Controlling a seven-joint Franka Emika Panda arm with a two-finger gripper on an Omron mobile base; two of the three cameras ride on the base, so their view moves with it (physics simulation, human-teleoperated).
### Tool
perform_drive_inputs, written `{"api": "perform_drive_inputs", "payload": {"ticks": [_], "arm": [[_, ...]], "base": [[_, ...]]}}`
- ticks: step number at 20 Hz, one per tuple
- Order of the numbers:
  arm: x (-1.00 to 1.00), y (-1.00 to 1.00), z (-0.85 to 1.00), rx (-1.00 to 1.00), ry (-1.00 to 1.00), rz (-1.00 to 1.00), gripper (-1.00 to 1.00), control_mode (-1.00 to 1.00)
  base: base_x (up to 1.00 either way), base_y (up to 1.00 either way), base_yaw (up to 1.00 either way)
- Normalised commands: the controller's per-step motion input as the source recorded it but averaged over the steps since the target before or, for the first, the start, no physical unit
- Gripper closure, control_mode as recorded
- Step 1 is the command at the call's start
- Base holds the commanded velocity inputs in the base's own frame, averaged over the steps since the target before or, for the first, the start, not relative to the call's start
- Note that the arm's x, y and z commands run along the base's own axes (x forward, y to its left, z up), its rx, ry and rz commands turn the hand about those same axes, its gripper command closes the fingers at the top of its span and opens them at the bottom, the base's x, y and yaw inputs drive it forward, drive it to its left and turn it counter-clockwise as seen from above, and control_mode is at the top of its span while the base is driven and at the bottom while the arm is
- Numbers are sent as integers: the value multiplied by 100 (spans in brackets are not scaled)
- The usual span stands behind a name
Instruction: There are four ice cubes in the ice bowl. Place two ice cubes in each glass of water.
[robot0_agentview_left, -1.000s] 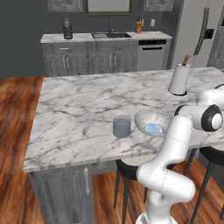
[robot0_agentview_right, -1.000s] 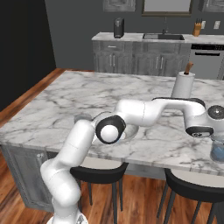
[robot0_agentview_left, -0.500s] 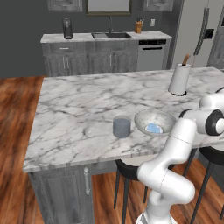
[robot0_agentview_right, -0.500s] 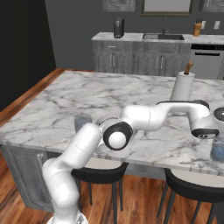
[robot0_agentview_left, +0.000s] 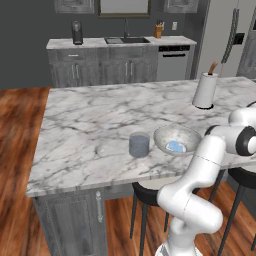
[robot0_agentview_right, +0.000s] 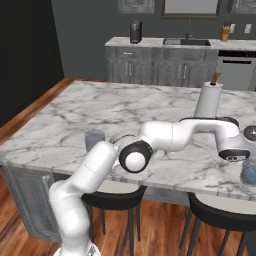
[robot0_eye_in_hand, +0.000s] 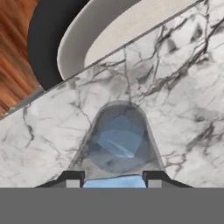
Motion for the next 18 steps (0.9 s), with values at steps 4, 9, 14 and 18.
{"api": "perform_drive_inputs", "payload": {"ticks": [4, 9, 14, 18], "arm": [[50, 19, -5, 0, 0, -9, 100, -100], [48, 3, -1, 1, 0, -8, 100, -100], [34, -8, 0, 6, -4, -8, -100, -100], [21, -28, 19, 14, -9, -9, -100, -100]], "base": [[0, 0, 0], [0, 0, 0], [0, 0, 0], [0, 0, 0]]}}
